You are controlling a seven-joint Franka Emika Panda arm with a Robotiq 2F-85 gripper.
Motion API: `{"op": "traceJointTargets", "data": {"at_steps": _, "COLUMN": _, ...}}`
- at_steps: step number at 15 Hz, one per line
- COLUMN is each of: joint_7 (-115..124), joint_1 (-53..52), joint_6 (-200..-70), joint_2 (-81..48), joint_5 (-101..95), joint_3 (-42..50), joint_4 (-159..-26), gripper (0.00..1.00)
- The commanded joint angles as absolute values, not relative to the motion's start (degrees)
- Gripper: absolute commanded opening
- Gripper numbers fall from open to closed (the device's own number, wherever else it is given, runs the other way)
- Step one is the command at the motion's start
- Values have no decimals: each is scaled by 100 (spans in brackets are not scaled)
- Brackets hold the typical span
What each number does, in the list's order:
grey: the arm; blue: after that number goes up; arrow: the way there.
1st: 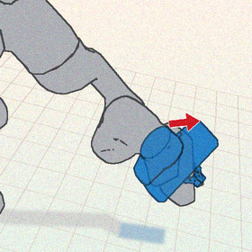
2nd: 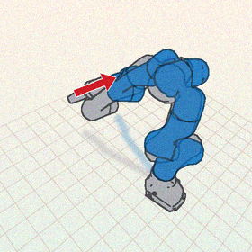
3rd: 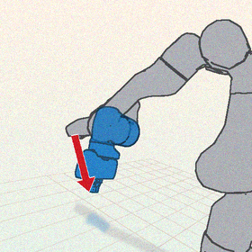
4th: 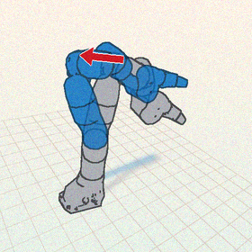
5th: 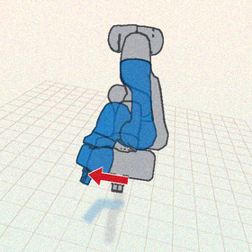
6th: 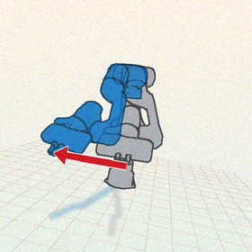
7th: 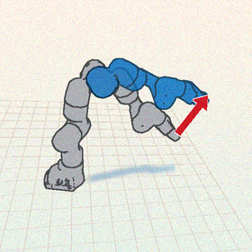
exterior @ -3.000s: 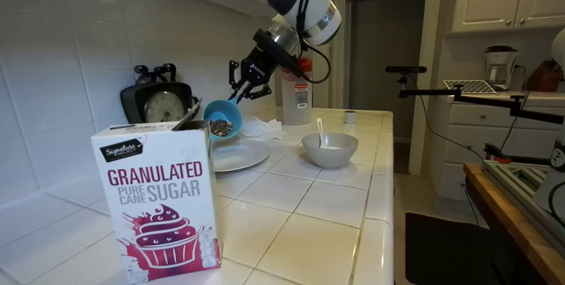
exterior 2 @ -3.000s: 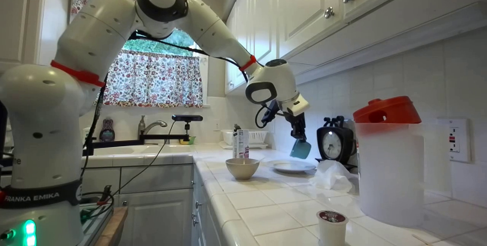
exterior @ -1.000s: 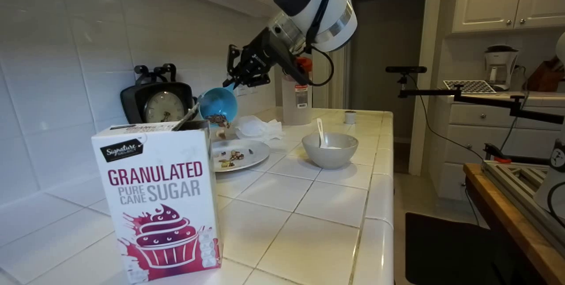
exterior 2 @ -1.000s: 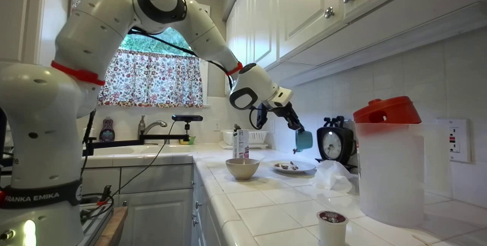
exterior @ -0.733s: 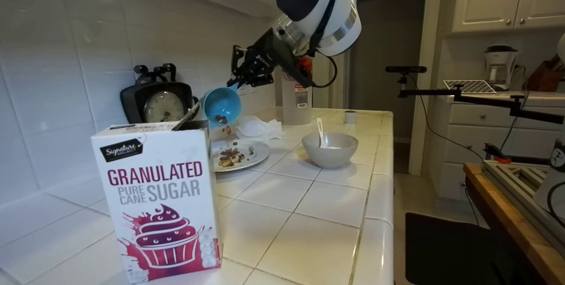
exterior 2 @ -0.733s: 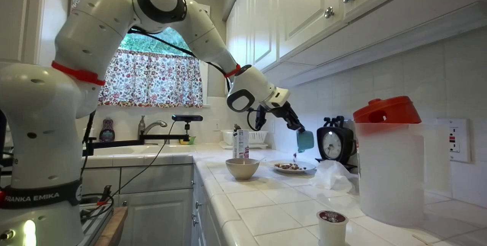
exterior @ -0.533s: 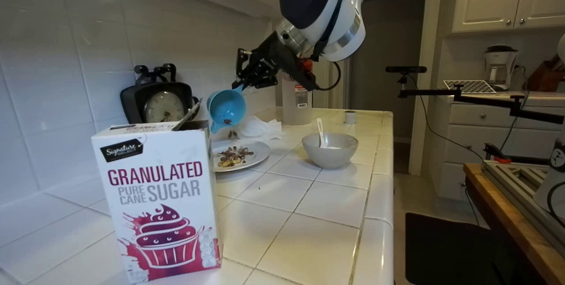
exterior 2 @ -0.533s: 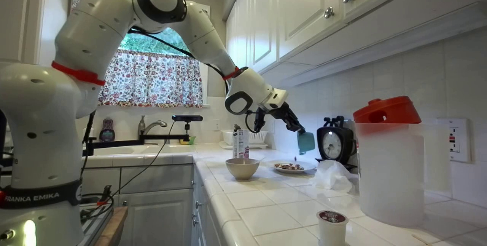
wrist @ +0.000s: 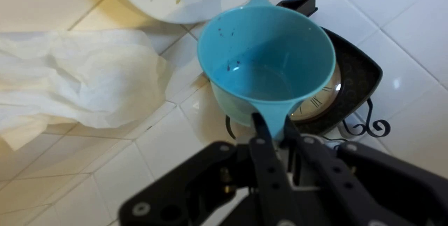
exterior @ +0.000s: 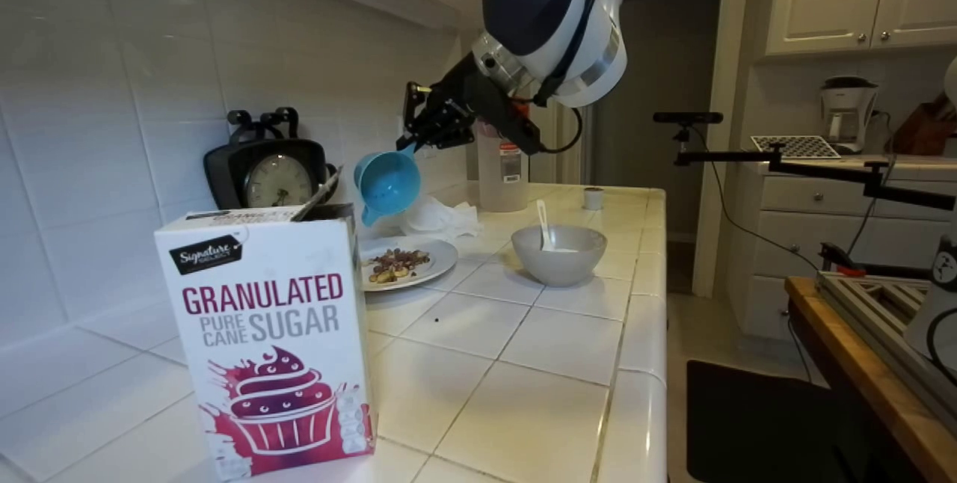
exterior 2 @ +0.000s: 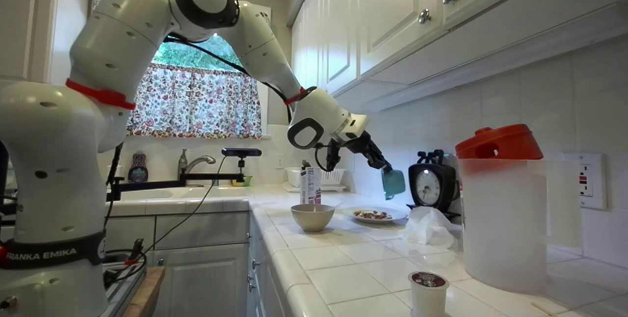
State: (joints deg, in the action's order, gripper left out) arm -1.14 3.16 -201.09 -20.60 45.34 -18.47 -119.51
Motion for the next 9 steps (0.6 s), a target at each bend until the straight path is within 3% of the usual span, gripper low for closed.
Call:
{"op": "traceJointTargets", "data": {"at_steps": 1, "joint_7": -232, "joint_1": 263, "joint_6": -20815, "joint_2": -2038, "joint_5": 4297, "joint_3": -1851, "joint_4": -12107, "gripper": 3}}
{"op": "traceJointTargets", "data": {"at_steps": 2, "joint_7": -180, "joint_1": 298, "joint_6": -20637, "joint_2": -1991, "joint_5": 4297, "joint_3": -1873, "joint_4": -12120, "gripper": 3}}
{"op": "traceJointTargets", "data": {"at_steps": 3, "joint_7": 398, "joint_1": -132, "joint_6": -20255, "joint_2": -1848, "joint_5": 3989, "joint_3": -1307, "joint_4": -12222, "gripper": 3}}
{"op": "traceJointTargets", "data": {"at_steps": 4, "joint_7": 41, "joint_1": 339, "joint_6": -19908, "joint_2": -1823, "joint_5": 4357, "joint_3": -1824, "joint_4": -12156, "gripper": 3}}
{"op": "traceJointTargets", "data": {"at_steps": 9, "joint_7": 550, "joint_1": 854, "joint_6": -18605, "joint_2": -1584, "joint_5": 4532, "joint_3": -2154, "joint_4": -12068, "gripper": 3}}
